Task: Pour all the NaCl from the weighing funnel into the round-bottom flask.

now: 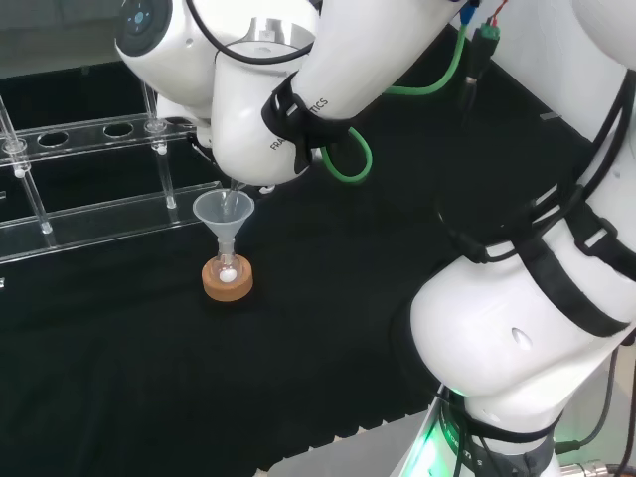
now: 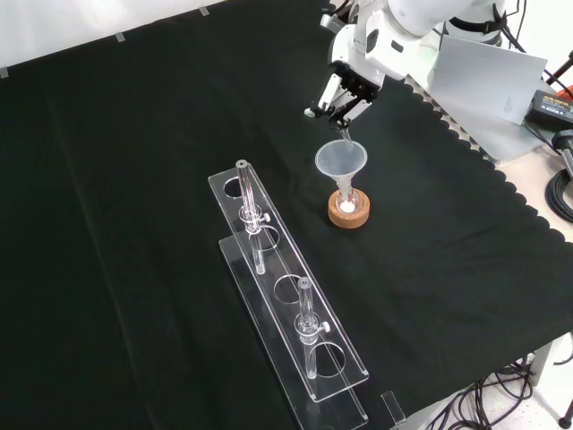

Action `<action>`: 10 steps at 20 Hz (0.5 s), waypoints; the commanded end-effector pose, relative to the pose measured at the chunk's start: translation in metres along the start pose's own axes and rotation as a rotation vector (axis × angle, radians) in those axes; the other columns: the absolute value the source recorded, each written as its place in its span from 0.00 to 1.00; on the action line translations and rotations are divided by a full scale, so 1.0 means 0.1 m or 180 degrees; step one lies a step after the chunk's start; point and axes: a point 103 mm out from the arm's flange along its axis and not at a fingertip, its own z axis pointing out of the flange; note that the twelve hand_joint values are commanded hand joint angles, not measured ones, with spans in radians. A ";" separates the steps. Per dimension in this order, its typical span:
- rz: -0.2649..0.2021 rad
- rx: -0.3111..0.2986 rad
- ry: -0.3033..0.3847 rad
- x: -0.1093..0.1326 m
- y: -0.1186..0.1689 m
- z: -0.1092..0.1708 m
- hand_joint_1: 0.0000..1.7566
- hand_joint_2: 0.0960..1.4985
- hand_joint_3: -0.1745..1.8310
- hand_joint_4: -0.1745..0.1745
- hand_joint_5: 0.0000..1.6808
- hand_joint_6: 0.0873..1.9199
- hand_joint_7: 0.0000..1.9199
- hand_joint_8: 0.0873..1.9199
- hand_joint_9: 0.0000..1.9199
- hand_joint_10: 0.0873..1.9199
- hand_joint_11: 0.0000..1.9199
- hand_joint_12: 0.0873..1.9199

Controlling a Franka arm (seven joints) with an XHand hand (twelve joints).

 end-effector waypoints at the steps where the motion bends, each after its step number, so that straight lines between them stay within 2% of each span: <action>1: 0.0214 0.0026 0.0317 0.00 -0.17 -0.02 0.67 0.29 0.46 1.00 0.97 0.00 0.91 0.00 0.76 0.04 0.30 0.66; 5: 0.0308 0.0075 0.0374 -0.09 -0.23 -0.04 0.67 0.29 0.46 1.00 0.97 0.00 0.91 0.00 0.76 0.04 0.30 0.66; 6: 0.0383 0.0070 0.0379 -0.13 -0.23 -0.05 0.67 0.29 0.46 1.00 0.97 0.00 0.91 0.00 0.76 0.04 0.30 0.66; 10: 0.0872 0.0032 0.0644 -0.37 -0.26 0.00 0.67 0.29 0.46 1.00 0.97 0.00 0.91 0.00 0.76 0.04 0.30 0.66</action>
